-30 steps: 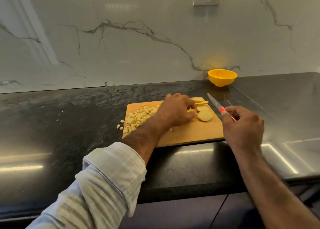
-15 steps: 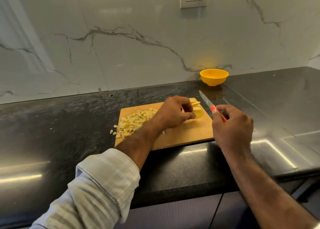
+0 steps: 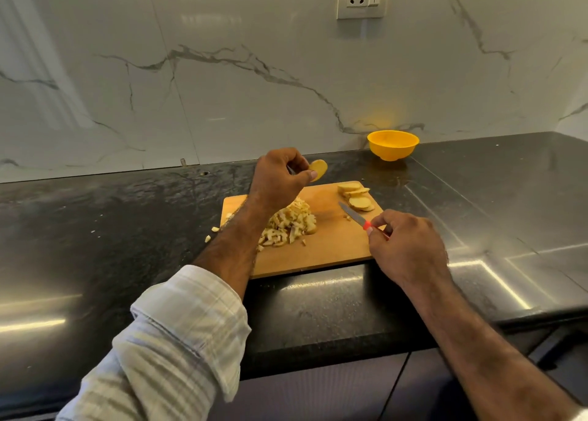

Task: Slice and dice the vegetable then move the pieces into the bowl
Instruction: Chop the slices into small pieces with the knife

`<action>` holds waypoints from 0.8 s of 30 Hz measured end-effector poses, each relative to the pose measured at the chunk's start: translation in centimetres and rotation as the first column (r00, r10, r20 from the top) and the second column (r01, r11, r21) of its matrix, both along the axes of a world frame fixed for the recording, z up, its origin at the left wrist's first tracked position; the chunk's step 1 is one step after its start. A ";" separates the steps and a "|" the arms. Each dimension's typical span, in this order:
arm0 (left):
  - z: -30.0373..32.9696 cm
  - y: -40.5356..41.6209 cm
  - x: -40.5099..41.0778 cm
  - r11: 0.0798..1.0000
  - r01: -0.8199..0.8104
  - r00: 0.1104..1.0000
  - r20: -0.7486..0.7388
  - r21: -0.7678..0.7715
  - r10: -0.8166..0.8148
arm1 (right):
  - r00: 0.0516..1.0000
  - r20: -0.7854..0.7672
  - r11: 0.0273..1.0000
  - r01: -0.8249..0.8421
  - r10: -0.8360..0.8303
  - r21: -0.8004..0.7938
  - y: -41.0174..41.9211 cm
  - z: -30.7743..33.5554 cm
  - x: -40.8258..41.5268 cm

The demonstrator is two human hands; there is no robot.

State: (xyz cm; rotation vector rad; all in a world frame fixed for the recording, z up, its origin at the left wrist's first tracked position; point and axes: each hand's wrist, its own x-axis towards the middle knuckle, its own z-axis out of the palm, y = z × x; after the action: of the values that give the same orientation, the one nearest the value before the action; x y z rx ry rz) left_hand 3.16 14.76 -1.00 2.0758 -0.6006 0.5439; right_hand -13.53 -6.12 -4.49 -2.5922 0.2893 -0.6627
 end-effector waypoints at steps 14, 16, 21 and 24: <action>1.3 1.2 -0.1 0.990 -0.123 0.988 0.081 -0.064 0.128 | 0.989 -0.101 0.993 -0.111 0.107 -0.037 5.3 0.4 -1.0; 1.4 1.4 0.0 0.987 -0.142 0.986 0.084 -0.071 0.147 | 0.983 -0.130 0.991 -0.133 0.131 -0.006 6.8 0.7 -0.5; 1.2 1.8 0.2 0.982 -0.167 0.981 0.085 -0.085 0.175 | 0.983 -0.116 0.990 -0.142 0.143 0.019 9.2 1.3 0.8; 1.3 1.9 0.2 0.981 -0.173 0.980 0.088 -0.094 0.181 | 0.982 -0.079 0.985 -0.174 0.172 -0.012 9.8 1.5 1.1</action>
State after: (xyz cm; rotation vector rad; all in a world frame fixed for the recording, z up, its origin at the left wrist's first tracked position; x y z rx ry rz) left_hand 3.34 16.62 0.32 2.0417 -0.4415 0.7632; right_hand -12.38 3.71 -3.00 -2.6277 0.0797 -0.5063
